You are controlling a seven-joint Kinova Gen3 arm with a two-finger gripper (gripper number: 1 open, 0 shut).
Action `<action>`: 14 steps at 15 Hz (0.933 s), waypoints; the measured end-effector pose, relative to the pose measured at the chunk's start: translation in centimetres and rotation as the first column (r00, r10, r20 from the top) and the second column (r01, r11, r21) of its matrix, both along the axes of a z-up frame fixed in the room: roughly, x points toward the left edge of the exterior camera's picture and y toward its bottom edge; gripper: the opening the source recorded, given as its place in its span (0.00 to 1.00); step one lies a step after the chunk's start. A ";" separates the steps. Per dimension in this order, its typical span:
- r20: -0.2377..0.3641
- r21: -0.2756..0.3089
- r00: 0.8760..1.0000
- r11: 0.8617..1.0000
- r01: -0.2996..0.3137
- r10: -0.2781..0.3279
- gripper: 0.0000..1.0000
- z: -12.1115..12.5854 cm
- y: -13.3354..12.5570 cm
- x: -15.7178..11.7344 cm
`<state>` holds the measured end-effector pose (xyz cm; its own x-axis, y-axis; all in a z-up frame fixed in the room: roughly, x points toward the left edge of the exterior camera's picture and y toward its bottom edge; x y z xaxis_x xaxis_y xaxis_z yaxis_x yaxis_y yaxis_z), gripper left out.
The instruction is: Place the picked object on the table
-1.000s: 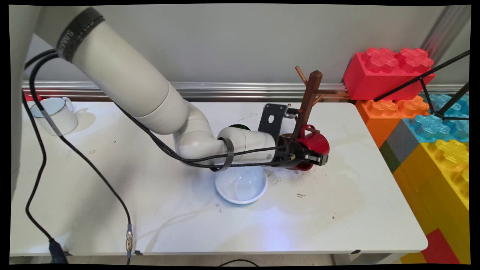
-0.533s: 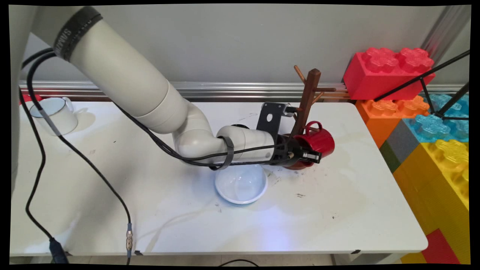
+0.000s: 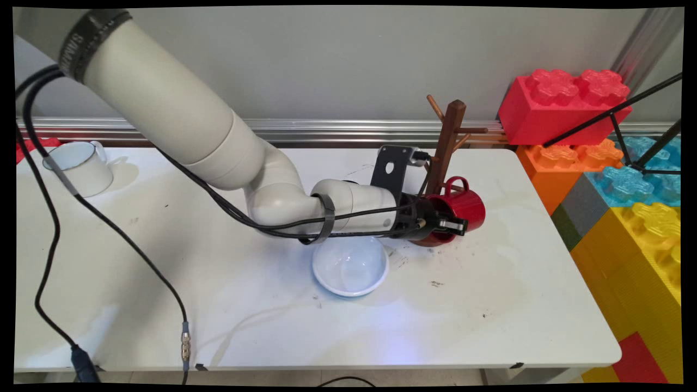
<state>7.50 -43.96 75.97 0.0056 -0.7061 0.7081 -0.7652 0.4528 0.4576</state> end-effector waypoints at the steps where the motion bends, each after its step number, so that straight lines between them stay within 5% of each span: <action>1: -0.004 0.000 1.000 1.000 0.002 -0.002 0.00 0.2 0.1 0.0; 14: -0.071 0.056 0.994 0.995 0.084 -0.079 0.00 4.0 3.7 -0.9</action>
